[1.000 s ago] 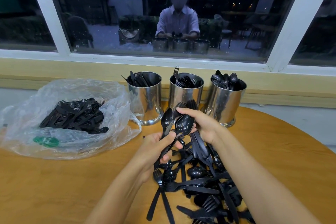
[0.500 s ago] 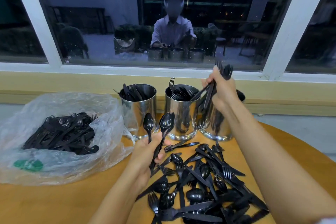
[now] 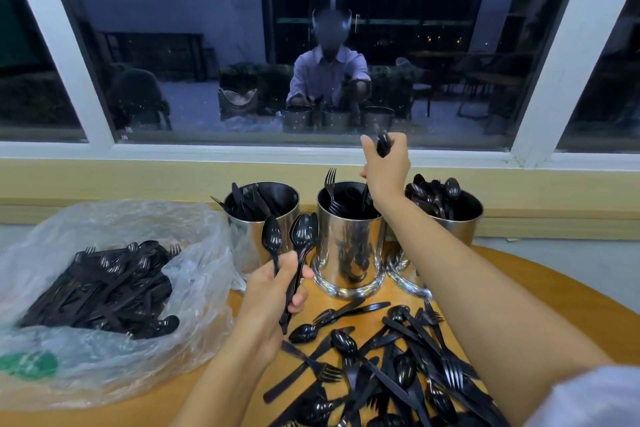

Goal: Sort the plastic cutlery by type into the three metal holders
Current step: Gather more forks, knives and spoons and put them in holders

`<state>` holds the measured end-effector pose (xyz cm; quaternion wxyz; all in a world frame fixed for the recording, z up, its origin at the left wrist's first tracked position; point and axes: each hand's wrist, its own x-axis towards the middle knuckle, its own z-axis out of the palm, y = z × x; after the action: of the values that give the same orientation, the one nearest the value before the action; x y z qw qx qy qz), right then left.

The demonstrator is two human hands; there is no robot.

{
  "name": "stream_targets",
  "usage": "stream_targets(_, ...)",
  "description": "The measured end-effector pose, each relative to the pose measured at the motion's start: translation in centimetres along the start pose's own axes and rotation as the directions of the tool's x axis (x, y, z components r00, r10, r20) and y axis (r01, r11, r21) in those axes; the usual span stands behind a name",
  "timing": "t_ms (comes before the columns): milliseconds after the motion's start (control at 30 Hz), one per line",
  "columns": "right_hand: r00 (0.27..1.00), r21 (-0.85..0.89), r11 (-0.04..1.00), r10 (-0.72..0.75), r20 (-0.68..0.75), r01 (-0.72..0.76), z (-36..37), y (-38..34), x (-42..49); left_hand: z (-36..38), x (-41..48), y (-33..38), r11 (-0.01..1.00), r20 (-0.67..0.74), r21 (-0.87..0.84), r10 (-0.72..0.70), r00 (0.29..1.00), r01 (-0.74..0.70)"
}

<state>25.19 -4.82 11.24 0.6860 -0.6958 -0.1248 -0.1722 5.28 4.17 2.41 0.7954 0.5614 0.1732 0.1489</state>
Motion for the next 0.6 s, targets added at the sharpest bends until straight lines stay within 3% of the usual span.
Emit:
stream_targets(100,0.996,0.018,0.997,0.075,0.056,-0.076,0.6,1.1,0.0,0.1,0.1,-0.3,1.0,-0.011,-0.005,-0.005,1.0,0.005)
stream_targets(167,0.997,0.042,0.998,0.052,0.049,-0.054,0.7,0.9,0.0,0.2,0.1,-0.5,1.0,-0.016,0.009,-0.007,1.0,0.007)
stream_targets(333,0.998,0.292,0.957,-0.024,0.057,0.006,0.6,-1.5,0.8,0.2,0.1,-0.7,1.0,-0.027,0.02,-0.022,0.999,0.022)
stream_targets(500,0.995,0.231,0.968,0.096,0.038,-0.102,0.3,-0.4,1.0,1.0,-0.3,-0.8,0.999,-0.031,-0.008,-0.036,0.999,0.035)
stream_targets(600,0.954,0.161,0.962,0.178,0.24,-0.22,-0.2,1.2,1.1,1.2,-0.5,-0.8,0.999,-0.024,0.034,-0.035,0.999,0.036)
